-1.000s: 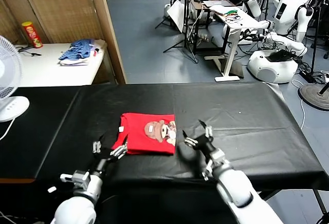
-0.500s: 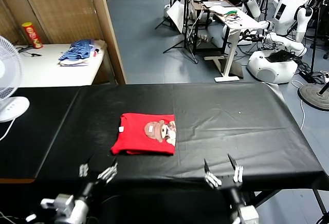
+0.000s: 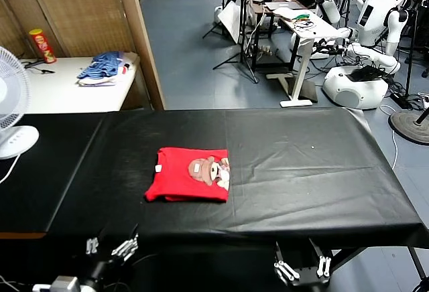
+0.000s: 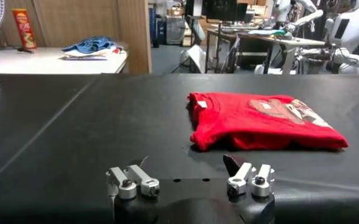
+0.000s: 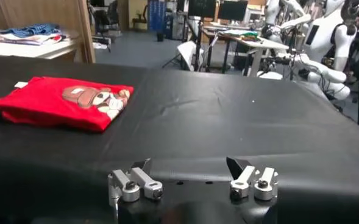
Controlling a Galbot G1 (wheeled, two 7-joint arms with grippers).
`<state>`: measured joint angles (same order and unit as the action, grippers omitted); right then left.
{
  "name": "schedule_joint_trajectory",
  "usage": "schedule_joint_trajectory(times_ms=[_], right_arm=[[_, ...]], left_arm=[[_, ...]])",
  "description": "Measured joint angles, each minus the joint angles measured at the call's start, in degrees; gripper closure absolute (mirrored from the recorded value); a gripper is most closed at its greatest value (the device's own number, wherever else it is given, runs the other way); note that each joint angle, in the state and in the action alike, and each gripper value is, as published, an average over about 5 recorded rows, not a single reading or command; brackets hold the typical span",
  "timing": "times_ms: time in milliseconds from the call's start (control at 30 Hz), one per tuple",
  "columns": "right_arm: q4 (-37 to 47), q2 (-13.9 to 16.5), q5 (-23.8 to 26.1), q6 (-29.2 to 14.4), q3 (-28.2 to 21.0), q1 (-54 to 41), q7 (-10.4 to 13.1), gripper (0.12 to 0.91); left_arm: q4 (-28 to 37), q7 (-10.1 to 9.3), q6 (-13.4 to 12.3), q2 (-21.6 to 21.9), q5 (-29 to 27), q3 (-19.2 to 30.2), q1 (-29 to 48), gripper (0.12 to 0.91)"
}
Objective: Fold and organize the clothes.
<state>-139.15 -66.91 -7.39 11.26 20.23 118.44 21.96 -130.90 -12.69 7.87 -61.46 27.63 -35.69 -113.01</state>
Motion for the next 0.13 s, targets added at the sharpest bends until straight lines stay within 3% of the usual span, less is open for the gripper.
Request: schedule_joint_trajectory(times_ms=[133], right_arm=[[-0.2,0.0,0.0,0.0,0.0,0.4,0.0,0.227]], left_arm=[[-0.1,0.06,0.2,0.0,0.0,-0.3,-0.3,0.232]])
